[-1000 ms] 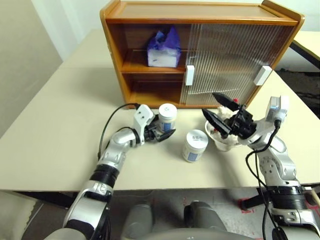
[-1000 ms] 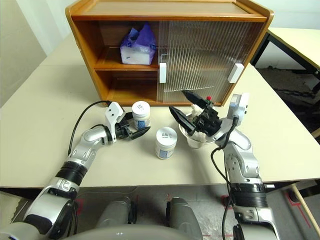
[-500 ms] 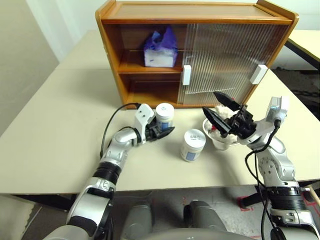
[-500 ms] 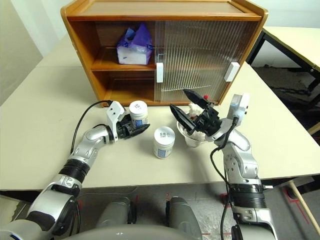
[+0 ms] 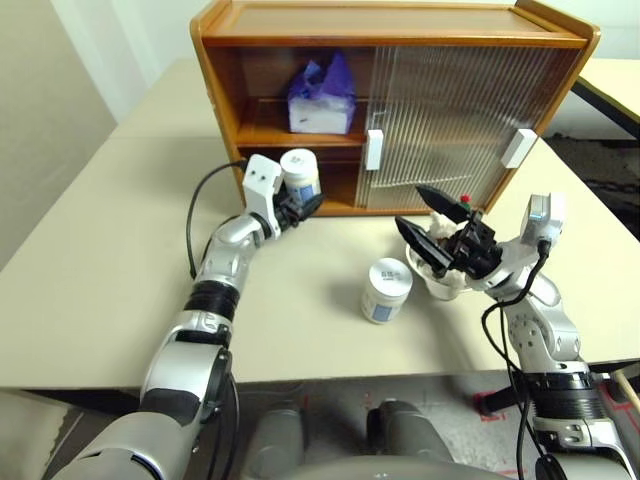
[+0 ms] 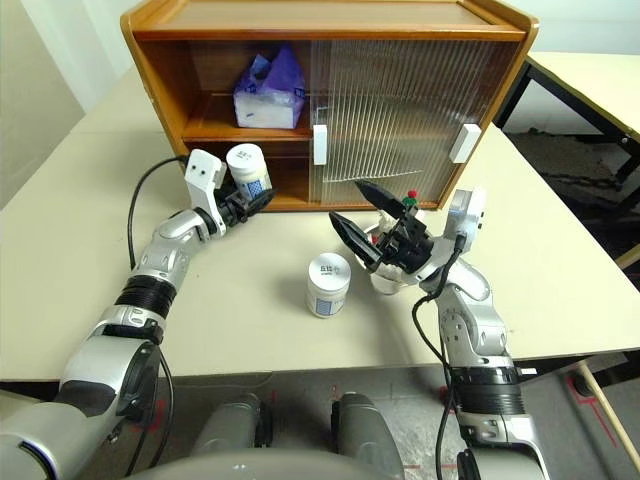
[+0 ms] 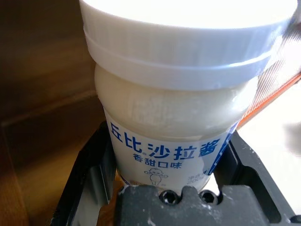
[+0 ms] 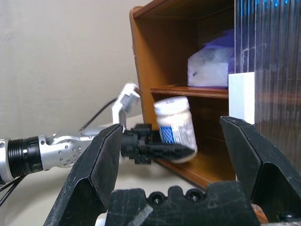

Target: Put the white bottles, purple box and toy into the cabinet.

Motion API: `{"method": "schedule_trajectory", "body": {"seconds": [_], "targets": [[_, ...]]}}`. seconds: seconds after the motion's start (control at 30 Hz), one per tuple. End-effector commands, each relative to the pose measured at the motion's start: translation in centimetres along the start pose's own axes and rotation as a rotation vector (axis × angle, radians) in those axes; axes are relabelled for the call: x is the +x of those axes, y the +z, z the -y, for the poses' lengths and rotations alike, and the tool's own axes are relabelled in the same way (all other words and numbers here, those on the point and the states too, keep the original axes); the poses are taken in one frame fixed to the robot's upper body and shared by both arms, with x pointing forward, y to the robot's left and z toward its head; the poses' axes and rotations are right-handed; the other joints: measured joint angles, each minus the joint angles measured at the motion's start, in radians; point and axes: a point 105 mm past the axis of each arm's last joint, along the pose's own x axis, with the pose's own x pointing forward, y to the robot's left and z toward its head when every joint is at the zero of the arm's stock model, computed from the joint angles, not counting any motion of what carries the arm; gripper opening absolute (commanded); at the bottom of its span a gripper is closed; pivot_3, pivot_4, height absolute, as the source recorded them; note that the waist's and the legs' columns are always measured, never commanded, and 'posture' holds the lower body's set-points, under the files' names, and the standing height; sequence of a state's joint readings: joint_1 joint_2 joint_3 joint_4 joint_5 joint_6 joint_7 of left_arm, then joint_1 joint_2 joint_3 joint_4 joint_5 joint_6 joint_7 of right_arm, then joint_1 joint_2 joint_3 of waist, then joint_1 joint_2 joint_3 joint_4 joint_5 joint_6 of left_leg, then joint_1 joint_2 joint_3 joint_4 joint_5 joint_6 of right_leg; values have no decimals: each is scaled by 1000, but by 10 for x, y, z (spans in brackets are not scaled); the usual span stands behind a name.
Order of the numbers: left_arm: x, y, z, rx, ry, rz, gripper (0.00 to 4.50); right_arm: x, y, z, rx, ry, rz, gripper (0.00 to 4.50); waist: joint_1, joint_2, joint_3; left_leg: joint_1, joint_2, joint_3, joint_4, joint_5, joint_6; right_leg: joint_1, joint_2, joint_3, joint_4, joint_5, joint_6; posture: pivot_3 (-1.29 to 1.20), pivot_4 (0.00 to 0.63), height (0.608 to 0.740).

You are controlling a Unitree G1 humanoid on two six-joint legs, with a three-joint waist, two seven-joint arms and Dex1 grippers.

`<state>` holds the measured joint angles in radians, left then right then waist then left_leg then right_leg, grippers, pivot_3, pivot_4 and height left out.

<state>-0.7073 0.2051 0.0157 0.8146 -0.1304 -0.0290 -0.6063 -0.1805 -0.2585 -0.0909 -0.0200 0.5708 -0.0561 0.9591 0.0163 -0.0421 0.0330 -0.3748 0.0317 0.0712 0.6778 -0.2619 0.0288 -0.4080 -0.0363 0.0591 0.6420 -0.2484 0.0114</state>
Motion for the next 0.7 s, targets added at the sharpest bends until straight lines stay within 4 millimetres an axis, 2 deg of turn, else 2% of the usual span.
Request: {"method": "schedule_trajectory", "body": {"seconds": [0.03,0.4,0.7], "targets": [[14,3,5,14,-10,-30,3116,-1,5,-2,-13,4,14,4500,-1,-1,0,0,0,0,0,0,0,0,0,0,0,0,0,42,0,740],[30,10,1,50,31,-73,3116,-3,7,-3,-24,-10,12,4500,-14,-1,1,-1,-1,0,0,0,0,-1,1,0,0,0,0,14,0,740],[37,4,4,60,76,-123,3116,-2,8,-4,-26,-9,17,4500,-29,-1,1,-1,-1,0,0,0,-1,-1,1,0,0,0,0,-2,0,740]]}}
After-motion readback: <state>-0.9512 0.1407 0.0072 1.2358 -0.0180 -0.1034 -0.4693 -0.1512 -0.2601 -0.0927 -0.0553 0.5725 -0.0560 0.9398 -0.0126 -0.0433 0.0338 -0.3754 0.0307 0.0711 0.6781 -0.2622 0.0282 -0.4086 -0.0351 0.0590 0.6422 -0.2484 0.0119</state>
